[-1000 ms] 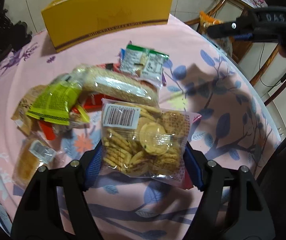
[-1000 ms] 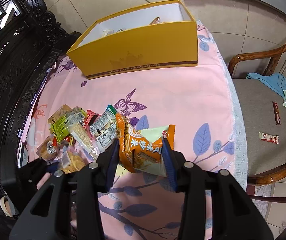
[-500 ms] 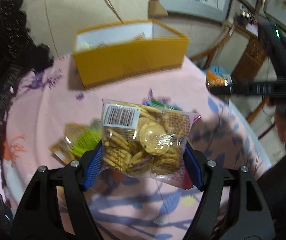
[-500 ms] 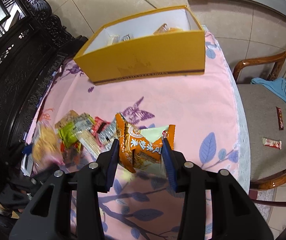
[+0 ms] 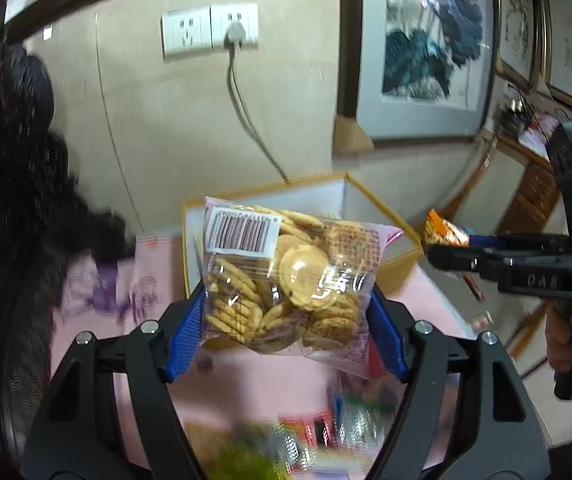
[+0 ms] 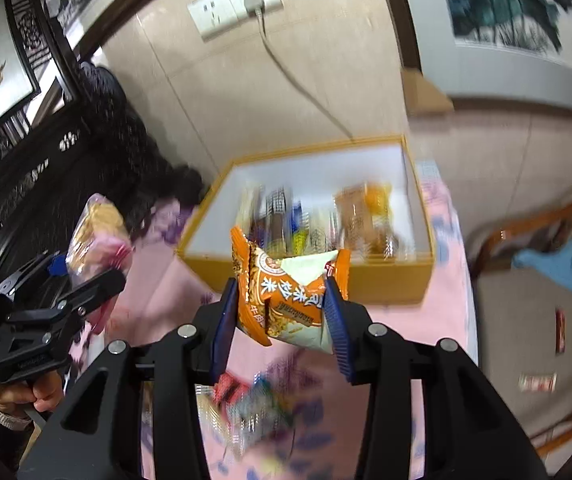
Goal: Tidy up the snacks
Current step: 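Carry the cracker bag and orange packet into the yellow box and release both, then return to the pile and grasp the clear grain bag with the right tool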
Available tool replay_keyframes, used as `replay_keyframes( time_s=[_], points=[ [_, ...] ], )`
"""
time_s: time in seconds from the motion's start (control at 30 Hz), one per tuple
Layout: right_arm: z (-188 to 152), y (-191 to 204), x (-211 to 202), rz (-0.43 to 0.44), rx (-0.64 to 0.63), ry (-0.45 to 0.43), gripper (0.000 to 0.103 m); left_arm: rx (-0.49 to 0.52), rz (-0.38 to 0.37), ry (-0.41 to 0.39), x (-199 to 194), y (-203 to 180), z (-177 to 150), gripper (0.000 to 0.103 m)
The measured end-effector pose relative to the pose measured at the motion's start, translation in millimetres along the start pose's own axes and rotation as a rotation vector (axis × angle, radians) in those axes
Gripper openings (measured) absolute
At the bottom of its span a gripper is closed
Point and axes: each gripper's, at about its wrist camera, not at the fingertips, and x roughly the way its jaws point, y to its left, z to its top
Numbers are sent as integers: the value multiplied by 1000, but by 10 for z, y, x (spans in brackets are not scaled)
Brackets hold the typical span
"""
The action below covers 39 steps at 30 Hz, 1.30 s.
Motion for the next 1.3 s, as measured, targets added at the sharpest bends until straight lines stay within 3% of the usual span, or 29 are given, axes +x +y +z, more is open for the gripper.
replay_keyframes(
  time_s=[0.17, 0.33, 0.4, 0.47, 0.5, 0.53, 0.57, 0.93, 1.2, 1.3],
  points=[
    [523, -19, 232, -15, -45, -61, 43, 14, 34, -46, 358, 107, 600, 74],
    [899, -25, 457, -35, -85, -92, 43, 11, 57, -25, 787, 214, 1009, 75],
    [1054, -50, 592, -44, -88, -86, 46, -10, 73, 0, 949, 270, 1122, 88],
    [1142, -112, 678, -70, -53, -65, 69, -31, 114, 29, 1075, 308, 1189, 100],
    [1166, -148, 669, -91, -24, -76, 79, -51, 150, 30, 1091, 339, 1231, 101],
    [1189, -195, 645, -96, 5, -88, 97, -59, 155, 28, 1083, 353, 1233, 101],
    [1197, -245, 598, -105, 39, -106, 102, -67, 151, 22, 1058, 368, 1237, 101],
    [813, -202, 418, -85, 96, -19, 102, -126, 170, 41, 658, 349, 914, 101],
    [234, -23, 202, -95, 81, 57, 102, -159, 181, 35, 170, 309, 480, 101],
    [-61, 0, 219, -102, 83, 124, 102, -189, 184, 39, -12, 363, 244, 101]
  ],
)
